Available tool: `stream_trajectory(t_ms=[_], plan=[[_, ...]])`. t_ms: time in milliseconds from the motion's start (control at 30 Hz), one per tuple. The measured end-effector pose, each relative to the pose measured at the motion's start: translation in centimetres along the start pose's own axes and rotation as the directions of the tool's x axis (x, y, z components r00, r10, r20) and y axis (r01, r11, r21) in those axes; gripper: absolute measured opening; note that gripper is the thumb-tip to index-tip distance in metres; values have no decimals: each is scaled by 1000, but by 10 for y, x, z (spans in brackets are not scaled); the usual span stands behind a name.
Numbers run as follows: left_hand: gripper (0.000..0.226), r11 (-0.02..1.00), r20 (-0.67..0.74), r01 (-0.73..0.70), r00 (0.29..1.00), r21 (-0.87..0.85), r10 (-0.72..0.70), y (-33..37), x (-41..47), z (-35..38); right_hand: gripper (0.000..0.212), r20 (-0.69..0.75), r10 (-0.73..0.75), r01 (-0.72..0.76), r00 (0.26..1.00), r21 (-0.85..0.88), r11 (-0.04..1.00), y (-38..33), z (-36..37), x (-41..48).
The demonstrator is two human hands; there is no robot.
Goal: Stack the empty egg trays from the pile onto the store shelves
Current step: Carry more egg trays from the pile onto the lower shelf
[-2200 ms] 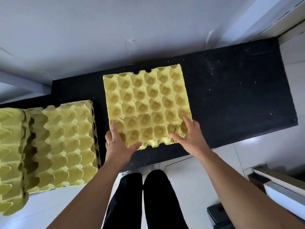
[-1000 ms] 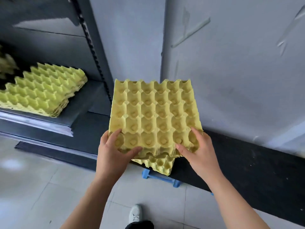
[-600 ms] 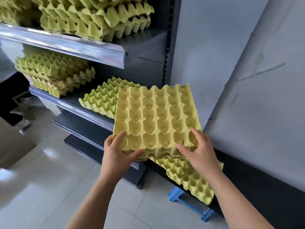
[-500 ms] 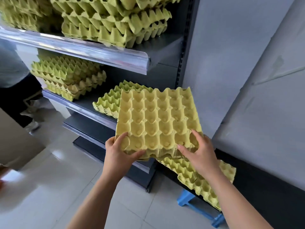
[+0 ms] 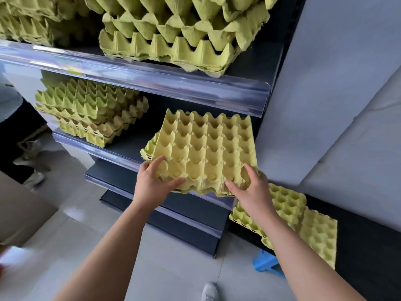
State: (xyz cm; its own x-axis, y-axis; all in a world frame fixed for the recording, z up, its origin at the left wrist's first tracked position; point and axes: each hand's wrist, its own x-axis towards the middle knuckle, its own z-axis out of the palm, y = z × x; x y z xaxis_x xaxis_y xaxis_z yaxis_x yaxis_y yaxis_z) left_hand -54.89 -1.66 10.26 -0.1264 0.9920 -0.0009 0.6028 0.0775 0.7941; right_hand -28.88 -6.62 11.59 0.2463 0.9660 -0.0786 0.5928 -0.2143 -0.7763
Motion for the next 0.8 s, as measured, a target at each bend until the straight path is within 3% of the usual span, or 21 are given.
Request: stream_trajectory(t_ms=[367,800], plan=[[91,999,62,-48,997,-13,49,-15,116,2,83,-33,48,-50,998,-58,997,-10,51,83],[98,990,299,-129,948,58,106,-47,165,-11,76,-190,101,-123,977,-108,987,-24,93,83]])
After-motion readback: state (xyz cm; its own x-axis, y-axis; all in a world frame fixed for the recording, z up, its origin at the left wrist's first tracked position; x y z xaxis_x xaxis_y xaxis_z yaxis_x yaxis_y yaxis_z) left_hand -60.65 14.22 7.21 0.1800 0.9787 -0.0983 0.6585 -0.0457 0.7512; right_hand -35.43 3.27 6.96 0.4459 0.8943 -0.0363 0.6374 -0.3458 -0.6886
